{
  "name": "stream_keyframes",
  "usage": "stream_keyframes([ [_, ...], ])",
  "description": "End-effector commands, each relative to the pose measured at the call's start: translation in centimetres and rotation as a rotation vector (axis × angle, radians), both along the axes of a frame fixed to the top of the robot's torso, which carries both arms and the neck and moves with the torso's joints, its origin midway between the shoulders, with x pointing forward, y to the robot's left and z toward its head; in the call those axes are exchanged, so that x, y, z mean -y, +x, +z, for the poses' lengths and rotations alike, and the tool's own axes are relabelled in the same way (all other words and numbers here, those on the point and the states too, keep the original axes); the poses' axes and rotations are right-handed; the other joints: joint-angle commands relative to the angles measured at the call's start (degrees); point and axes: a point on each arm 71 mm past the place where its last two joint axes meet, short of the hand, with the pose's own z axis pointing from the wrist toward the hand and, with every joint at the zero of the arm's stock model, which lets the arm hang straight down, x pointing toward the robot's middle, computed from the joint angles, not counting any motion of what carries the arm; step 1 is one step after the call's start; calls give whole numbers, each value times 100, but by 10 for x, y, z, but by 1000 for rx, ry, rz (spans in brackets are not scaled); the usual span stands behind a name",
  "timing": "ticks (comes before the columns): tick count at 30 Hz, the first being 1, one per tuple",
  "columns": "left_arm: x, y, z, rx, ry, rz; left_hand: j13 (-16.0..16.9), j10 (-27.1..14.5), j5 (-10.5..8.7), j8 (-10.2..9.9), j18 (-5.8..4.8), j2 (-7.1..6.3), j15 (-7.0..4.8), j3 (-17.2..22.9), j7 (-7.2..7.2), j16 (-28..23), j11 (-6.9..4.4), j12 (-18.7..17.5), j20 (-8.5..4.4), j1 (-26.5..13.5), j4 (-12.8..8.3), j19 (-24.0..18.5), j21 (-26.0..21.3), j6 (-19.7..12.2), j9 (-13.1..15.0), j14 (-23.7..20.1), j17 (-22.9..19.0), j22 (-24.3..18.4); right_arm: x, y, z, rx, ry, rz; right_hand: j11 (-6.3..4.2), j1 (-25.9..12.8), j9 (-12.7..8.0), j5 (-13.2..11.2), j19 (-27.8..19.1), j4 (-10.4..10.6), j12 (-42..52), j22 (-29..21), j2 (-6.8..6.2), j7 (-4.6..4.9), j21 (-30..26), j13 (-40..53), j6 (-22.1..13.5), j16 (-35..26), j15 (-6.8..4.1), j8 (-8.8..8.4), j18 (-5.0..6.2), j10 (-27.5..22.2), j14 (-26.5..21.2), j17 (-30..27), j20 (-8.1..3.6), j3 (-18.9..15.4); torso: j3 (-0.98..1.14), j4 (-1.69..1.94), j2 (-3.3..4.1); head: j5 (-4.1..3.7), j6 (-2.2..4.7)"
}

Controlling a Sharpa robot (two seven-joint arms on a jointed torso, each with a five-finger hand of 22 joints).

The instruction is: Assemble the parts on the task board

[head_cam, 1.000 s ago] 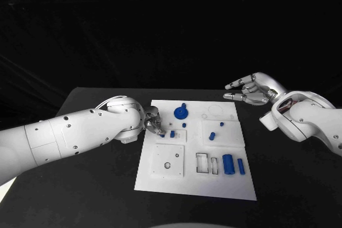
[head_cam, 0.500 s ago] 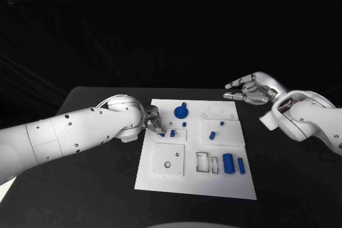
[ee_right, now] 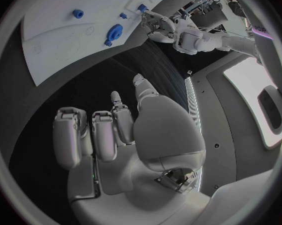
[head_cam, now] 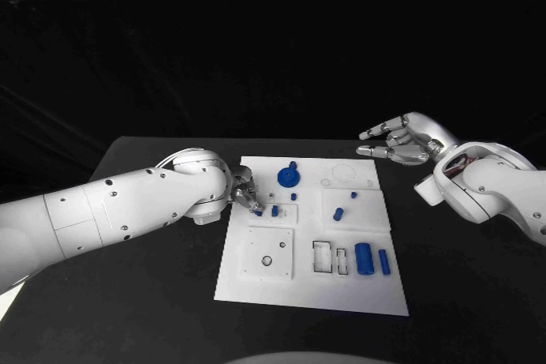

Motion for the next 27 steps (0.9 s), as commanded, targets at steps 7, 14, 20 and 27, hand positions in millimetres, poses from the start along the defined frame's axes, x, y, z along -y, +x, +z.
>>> stream_keyframes([
  [7,1,-4,-8,-44,30,-2,68,63,252,-69,-76,-88,-44,-164,-146,18,-39,58,-59,-170,54,353,73,260,-33,593,1507,667,-1,-1,0,-1,-8,16,3,-6,7,36,-39,7,-10,42,34,-21,-25,582,17,-39,15,1,100,-33,391,589,11,-39,0,6,-8,-6,-24],
  [14,1,-4,-8,-45,37,5,124,96,460,-107,-96,-155,-52,-269,-155,18,-49,96,-69,-300,130,382,140,321,-53,593,1507,761,-1,-1,0,-1,-8,17,3,-6,7,36,-39,7,-10,42,34,-21,-25,582,17,-39,15,1,100,-33,391,589,11,-39,2,3,-6,-7,-25],
  [20,2,-3,-7,-38,36,17,186,131,526,-120,-110,-166,-55,-315,-159,18,-53,145,-72,-389,190,402,185,360,-59,593,1507,824,-1,-1,0,-1,-8,17,2,1,7,42,-41,8,-16,36,39,-22,-30,576,17,-42,14,2,101,-35,391,586,10,-50,0,3,-3,-11,-24],
  [27,3,-3,-7,-32,34,27,237,161,550,-126,-120,-177,-59,-359,-165,18,-58,185,-75,-470,244,415,215,397,-61,593,1507,865,-2,-1,-1,-2,-9,17,2,1,7,42,-41,8,-16,36,39,-22,-30,576,17,-42,14,2,101,-35,391,586,10,-50,2,0,-2,-16,-24],
])
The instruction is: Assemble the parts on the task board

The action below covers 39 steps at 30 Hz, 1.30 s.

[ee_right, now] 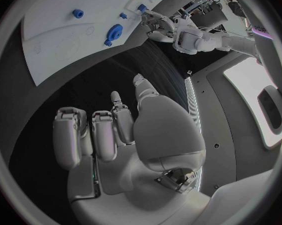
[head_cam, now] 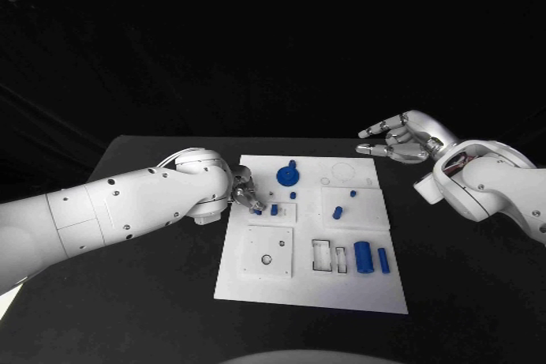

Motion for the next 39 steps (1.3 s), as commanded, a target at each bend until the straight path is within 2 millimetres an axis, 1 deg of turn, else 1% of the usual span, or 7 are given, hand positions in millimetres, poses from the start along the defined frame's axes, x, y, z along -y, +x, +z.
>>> stream_keyframes([
  [1,1,-2,-4,-23,11,4,14,45,19,-35,-106,-7,-39,-41,-11,18,-17,40,-49,-75,22,402,34,48,5,614,1508,873,-2,-1,-1,-1,-8,17,2,1,8,20,-41,-8,-16,37,39,-22,-30,576,17,-20,14,2,101,-35,391,583,10,-34,2,-3,3,-2,3],
  [12,2,-2,-4,-24,15,6,79,81,20,-45,-115,-22,-41,-121,-16,18,-20,90,-52,-190,110,414,61,92,3,614,1508,912,-3,-1,-1,-1,-9,18,2,1,8,20,-41,-8,-16,37,39,-22,-30,576,17,-20,14,2,101,-35,391,583,10,-34,-5,6,0,-3,-10],
  [18,2,-2,-4,-23,16,10,115,102,17,-52,-119,-79,-43,-272,-20,18,-23,113,-53,-302,211,420,77,133,4,614,1508,936,-3,0,-1,-2,-9,19,1,5,8,27,-39,-9,-14,40,41,-22,-29,577,16,-20,13,2,100,-34,392,584,9,-38,-8,3,-1,-6,-9],
  [27,1,-2,-4,-23,21,19,171,127,21,-72,-127,-89,-46,-659,-23,18,-25,141,-55,-370,411,429,101,183,7,614,1508,975,-3,0,-1,-2,-9,23,1,5,8,30,-40,-7,-19,36,42,-22,-32,573,16,-23,13,1,101,-36,391,579,9,-40,-8,3,-6,-6,-34],
  [30,1,-2,-5,-25,22,20,180,130,22,-77,-128,-81,-45,-791,-23,18,-25,142,-55,-364,472,430,104,194,9,614,1508,979,-4,0,-1,-3,-9,25,1,5,8,30,-40,-7,-19,36,42,-22,-32,573,16,-23,13,1,101,-36,391,579,9,-40,-7,5,-2,-15,-29],
  [37,1,-2,-4,-22,19,25,202,138,27,-88,-128,-32,-43,-1125,-21,18,-23,146,-54,-362,562,430,103,215,15,614,1508,984,-4,0,-1,-3,-9,26,1,5,8,30,-40,-7,-19,36,42,-22,-32,573,16,-23,13,1,101,-36,391,579,9,-40,-7,5,0,-11,-21],
  [39,1,-1,-4,-20,17,28,209,140,31,-94,-129,11,-41,-1312,-19,18,-22,145,-52,-409,569,430,105,226,15,614,1508,988,-4,0,-1,-3,-9,26,2,2,8,33,-41,-5,-19,33,42,-22,-34,572,15,-24,13,1,101,-36,391,578,9,-44,-7,4,0,-12,-17],
])
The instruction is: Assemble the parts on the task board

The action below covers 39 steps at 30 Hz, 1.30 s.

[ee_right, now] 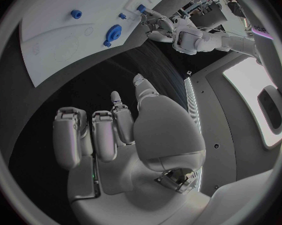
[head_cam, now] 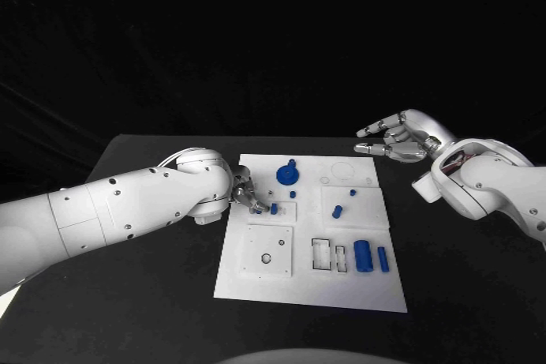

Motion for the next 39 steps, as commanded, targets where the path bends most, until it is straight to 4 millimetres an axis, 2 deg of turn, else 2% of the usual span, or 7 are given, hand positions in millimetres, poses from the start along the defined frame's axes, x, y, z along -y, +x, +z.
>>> stream_keyframes([
  [1,-1,-1,-3,-12,4,10,12,40,35,-39,-74,84,-23,-250,-3,18,-2,23,-51,-44,9,430,25,48,8,594,1509,984,-2,0,-1,-1,-9,19,2,0,9,36,-42,-3,-20,29,42,-21,-35,572,14,-25,13,1,102,-36,391,579,9,-47,2,-1,3,0,5],
  [18,-6,-1,0,5,-44,44,-89,-24,45,-82,-47,222,-25,-1040,12,18,6,-105,-57,-79,26,395,-60,18,13,594,1509,887,-1,0,-1,-4,-10,18,2,0,9,36,-42,-3,-20,29,42,-21,-35,572,14,-25,13,1,102,-36,391,579,9,-47,-3,0,2,-23,3],
  [27,-15,0,12,21,-323,126,-1604,-1034,66,-246,252,268,104,-1344,244,4,198,-1608,56,19,24,-82,-1225,-583,-88,587,1487,-445,-1,0,-2,-6,-11,16,2,0,9,36,-42,-3,-20,29,42,-21,-35,572,14,-25,13,1,102,-36,391,579,9,-47,2,2,3,-42,19],
  [31,-18,2,19,28,-487,137,-2789,-1981,55,-434,546,294,279,-1483,459,-756,410,-2806,214,81,26,-646,-2799,-1046,-310,248,495,-2051,0,0,-3,-8,-11,14,2,0,9,36,-42,-3,-20,29,42,-21,-35,572,14,-25,13,1,102,-36,391,579,9,-47,1,3,4,-49,23],
  [34,-18,4,24,36,-608,128,-3069,-2510,80,-554,809,311,478,-1558,691,-2707,597,-3156,370,45,37,-1499,-4698,-1404,-488,-770,-1575,-3792,1,1,-4,-10,-12,12,2,0,9,36,-42,-3,-20,29,42,-21,-35,572,14,-25,13,1,102,-36,391,579,9,-47,1,1,6,-55,25],
  [36,-18,5,26,44,-654,128,-3256,-2841,108,-623,796,260,610,-1837,813,-3969,755,-3375,495,16,39,-1714,-5122,-1623,-595,-1474,-2772,-4069,1,1,-5,-11,-12,11,2,0,9,36,-42,-3,-20,29,42,-21,-35,572,14,-25,13,1,102,-36,391,579,9,-47,0,2,5,-61,33],
  [39,-16,10,29,86,-699,110,-3553,-3042,99,-604,845,397,717,-2088,920,-4452,866,-3524,633,379,35,-1656,-5600,-1768,-778,-1598,-3199,-4462,1,1,-6,-14,-12,10,2,0,9,36,-42,-3,-20,29,42,-21,-35,572,14,-25,13,1,102,-36,391,579,9,-47,2,3,6,-60,53],
])
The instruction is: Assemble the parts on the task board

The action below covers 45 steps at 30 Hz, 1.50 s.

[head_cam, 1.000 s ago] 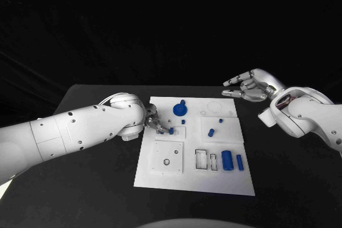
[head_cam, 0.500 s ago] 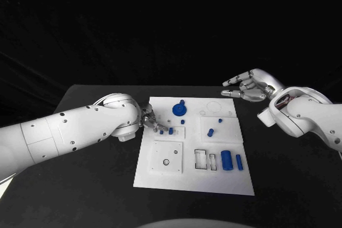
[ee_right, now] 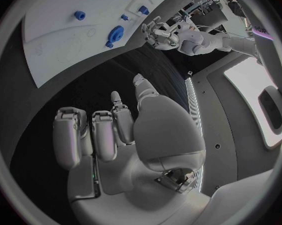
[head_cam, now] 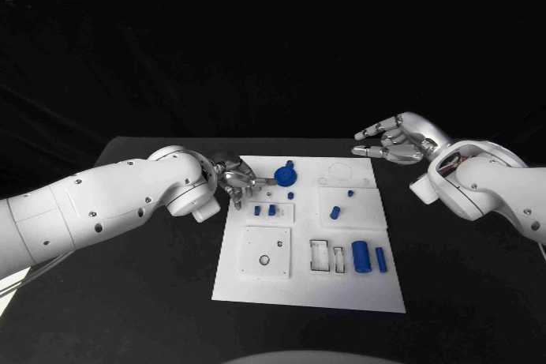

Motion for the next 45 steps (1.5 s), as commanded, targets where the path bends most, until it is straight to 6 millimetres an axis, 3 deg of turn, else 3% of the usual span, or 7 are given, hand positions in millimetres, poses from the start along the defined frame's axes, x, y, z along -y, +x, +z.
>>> stream_keyframes([
  [1,9,7,10,97,-175,-16,-202,-111,-11,21,73,147,40,29,31,-225,46,-80,69,462,-39,95,-276,-85,-133,-32,-226,-244,-2,-1,-2,-4,-7,16,2,-6,9,42,-38,4,-18,38,45,-21,-32,571,12,-25,13,0,100,-35,392,579,8,-56,2,3,-1,-8,26],
  [5,19,15,13,236,-94,-89,-553,-323,-140,-65,71,304,44,383,44,-316,68,-366,81,1409,-323,226,-478,-78,-376,-1,-337,-437,-3,0,-2,-4,-6,17,2,-9,8,45,-37,7,-18,39,46,-21,-32,571,11,-25,13,-1,100,-35,392,579,8,-60,-2,4,-6,-29,59],
  [8,32,20,14,355,-15,-174,-1337,-213,-757,-518,54,129,63,343,-30,-501,30,-922,44,1812,-299,461,-798,220,-1034,93,-554,-754,-4,0,-3,-4,-4,18,2,-9,8,46,-38,8,-17,37,47,-21,-33,571,11,-26,13,-1,100,-35,392,578,8,-61,-2,-8,5,-54,100],
  [12,52,21,13,474,71,-278,-1704,21,-653,-726,74,161,-86,670,-105,-294,-44,-1157,-55,2509,-642,766,-736,523,-1305,375,-459,-772,-5,0,-3,-2,-1,20,2,-8,8,47,-41,8,-24,29,50,-21,-37,567,11,-31,13,-1,102,-38,390,568,8,-60,-1,-21,13,-92,125],
  [17,70,21,8,531,177,-375,-2307,427,-652,-1126,15,26,-213,1015,-185,2296,-142,-1630,-213,2656,-678,1611,51,923,-1696,1615,2027,-243,-7,0,-3,-3,2,23,2,-6,8,51,-43,9,-27,25,56,-21,-40,565,11,-33,12,-1,103,-39,389,565,8,-59,-4,-34,19,-90,131],
  [20,78,21,1,525,261,-429,-2631,372,-660,-1355,-103,-133,-237,1089,-205,2844,-110,-1970,-258,2546,-645,1835,865,1050,-1884,1754,2560,540,-8,1,-3,-3,3,25,2,-2,8,55,-41,9,-24,28,63,-21,-38,566,10,-35,12,-1,102,-38,389,564,8,-58,-1,-36,27,-87,138],
  [45,95,19,-18,484,393,-484,-3209,1054,-668,-1767,-247,100,-274,1483,-258,3065,-175,-2424,-314,2591,-735,1978,1943,1700,-2230,1820,2484,1631,-9,1,-4,-6,2,23,1,6,8,69,-38,9,-13,34,75,-22,-36,572,11,-29,11,0,101,-32,392,575,7,-56,-2,-35,27,-121,117],
])
